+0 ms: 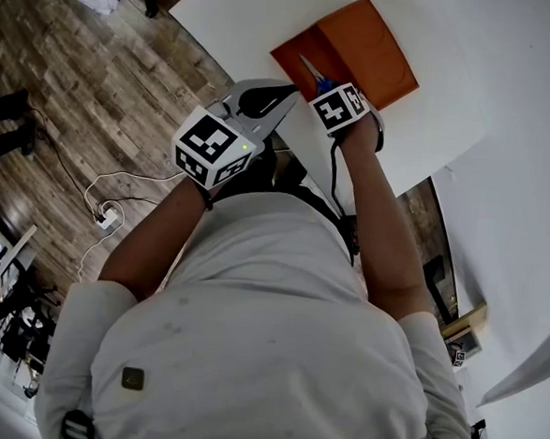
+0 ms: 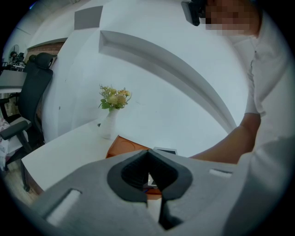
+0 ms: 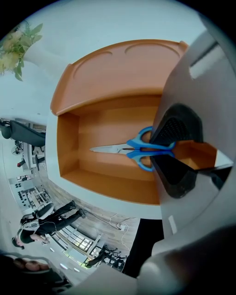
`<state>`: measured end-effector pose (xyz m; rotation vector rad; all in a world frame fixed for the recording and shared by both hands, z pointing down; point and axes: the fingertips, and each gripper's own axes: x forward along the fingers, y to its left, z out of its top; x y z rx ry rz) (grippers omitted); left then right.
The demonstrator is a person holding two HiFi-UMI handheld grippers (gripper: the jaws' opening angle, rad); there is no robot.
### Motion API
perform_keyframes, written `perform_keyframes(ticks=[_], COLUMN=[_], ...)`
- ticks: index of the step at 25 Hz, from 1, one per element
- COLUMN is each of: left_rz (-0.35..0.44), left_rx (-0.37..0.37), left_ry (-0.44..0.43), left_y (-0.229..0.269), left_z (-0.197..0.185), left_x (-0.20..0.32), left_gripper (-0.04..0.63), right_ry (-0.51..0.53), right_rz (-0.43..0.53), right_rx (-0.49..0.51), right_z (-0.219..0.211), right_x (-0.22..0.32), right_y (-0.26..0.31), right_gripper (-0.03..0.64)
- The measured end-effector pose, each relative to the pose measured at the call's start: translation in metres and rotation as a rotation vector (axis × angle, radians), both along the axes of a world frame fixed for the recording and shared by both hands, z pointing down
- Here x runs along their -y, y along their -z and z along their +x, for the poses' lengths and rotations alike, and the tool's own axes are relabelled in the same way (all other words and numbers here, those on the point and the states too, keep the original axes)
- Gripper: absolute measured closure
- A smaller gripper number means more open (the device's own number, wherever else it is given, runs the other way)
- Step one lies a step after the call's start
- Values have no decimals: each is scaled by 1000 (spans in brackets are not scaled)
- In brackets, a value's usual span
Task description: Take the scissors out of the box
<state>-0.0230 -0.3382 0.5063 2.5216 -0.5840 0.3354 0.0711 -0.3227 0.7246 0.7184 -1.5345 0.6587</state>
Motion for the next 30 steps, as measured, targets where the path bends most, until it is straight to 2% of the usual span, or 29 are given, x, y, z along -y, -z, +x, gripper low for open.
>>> perform_keyframes(ticks=[11,30], left_rz=[21,90], left_rx=[3,13], left_ry=[15,19], left_y=[8,35], left_z=[-2,14], left_x=[-17,-57], left_gripper=[591,591], right_ry=[-15,-29], right_rz=[78,281], right_rx=[67,175], right_z=[-5,-2], right_x=[-8,-23], right_y=[24,100], right_gripper=[525,525])
